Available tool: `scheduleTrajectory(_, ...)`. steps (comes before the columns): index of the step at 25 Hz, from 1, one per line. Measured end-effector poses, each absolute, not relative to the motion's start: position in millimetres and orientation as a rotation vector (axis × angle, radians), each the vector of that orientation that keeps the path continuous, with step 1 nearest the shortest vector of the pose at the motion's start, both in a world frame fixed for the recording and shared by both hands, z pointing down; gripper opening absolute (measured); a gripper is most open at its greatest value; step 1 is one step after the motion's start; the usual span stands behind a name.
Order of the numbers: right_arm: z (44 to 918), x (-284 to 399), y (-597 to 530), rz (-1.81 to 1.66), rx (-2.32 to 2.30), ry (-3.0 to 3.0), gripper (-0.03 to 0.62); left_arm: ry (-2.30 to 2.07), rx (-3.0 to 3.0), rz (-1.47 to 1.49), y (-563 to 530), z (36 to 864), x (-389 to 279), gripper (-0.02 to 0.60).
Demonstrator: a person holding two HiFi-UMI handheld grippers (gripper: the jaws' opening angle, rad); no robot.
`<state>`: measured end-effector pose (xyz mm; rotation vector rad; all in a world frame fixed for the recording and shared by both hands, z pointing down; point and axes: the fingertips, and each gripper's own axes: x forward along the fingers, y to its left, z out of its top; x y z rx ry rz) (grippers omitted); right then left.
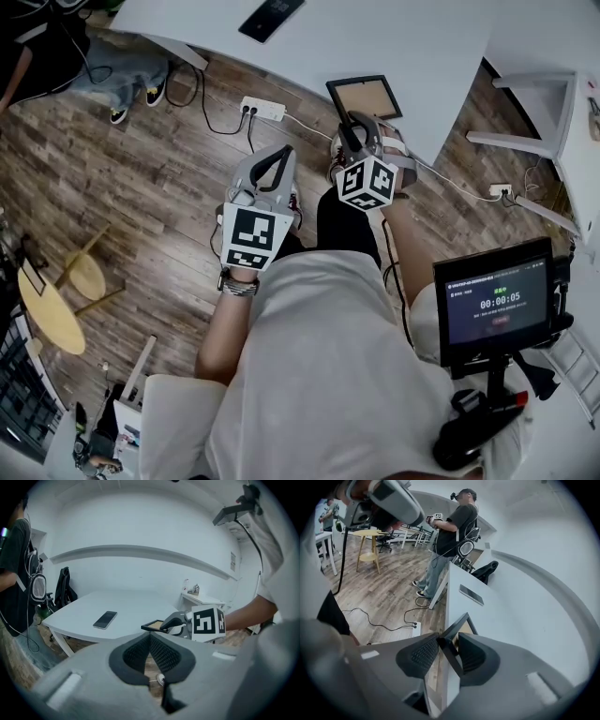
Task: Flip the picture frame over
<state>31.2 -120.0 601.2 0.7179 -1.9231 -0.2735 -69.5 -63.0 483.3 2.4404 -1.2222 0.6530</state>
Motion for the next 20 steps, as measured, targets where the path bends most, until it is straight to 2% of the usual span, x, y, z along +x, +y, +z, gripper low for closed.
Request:
scheduleTrajectory(6,571,63,-134,-0.128,0.735,-2.01,0.127,-1.209,2.449,0.673,-77,465,-32,0.003)
scheduleTrajectory(20,519,51,-160,0.338,0.96,-2.301,0.118,-1.263,2.445,0.635,-110,458,-56,0.003)
